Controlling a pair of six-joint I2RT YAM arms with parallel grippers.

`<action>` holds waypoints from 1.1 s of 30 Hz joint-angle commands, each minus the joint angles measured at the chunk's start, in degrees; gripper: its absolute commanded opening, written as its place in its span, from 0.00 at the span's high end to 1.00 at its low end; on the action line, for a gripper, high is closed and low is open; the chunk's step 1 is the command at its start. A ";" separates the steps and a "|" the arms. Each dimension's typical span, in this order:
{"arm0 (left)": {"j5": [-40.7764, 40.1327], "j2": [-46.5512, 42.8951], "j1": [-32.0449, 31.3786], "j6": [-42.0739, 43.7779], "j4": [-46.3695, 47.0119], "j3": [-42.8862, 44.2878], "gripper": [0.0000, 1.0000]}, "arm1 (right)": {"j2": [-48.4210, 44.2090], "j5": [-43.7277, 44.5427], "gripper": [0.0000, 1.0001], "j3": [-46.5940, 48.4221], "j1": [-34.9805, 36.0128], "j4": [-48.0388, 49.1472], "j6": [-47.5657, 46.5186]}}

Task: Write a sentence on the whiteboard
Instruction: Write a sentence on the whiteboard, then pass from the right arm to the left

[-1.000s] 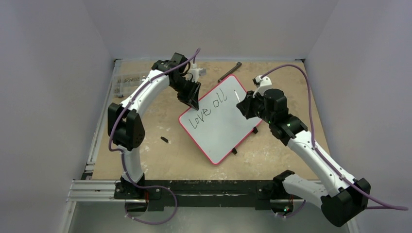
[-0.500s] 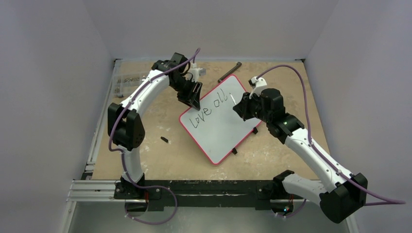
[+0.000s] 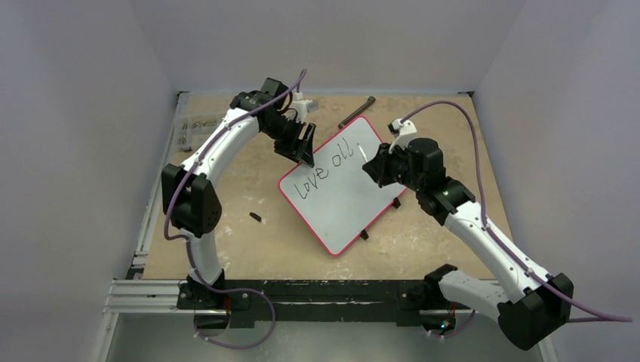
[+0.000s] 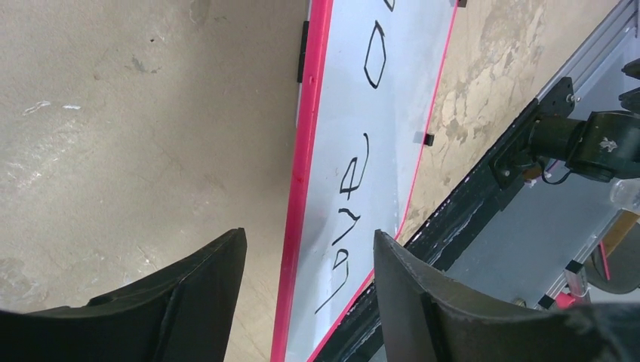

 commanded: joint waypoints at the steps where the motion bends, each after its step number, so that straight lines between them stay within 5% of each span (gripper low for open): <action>1: 2.37 -3.83 0.80 -0.61 1.76 0.41 0.37 | -2.14 -1.78 1.00 1.36 -0.11 2.39 -0.97; 9: -0.16 -8.67 2.15 -1.01 4.97 -1.12 0.26 | -3.89 -8.10 1.00 1.42 -0.09 3.76 -2.11; 21: -16.05 -29.62 -0.78 10.34 14.62 -12.17 0.26 | -0.39 -19.77 1.00 9.78 -0.08 -2.28 -1.22; 28: -17.57 -51.64 -12.23 45.85 38.87 -41.65 0.28 | 3.04 -28.90 1.00 12.29 0.09 -2.91 0.55; 33: -16.86 -55.79 -17.61 54.70 39.36 -45.63 0.29 | 7.06 -31.45 1.00 15.98 2.40 -7.49 -0.86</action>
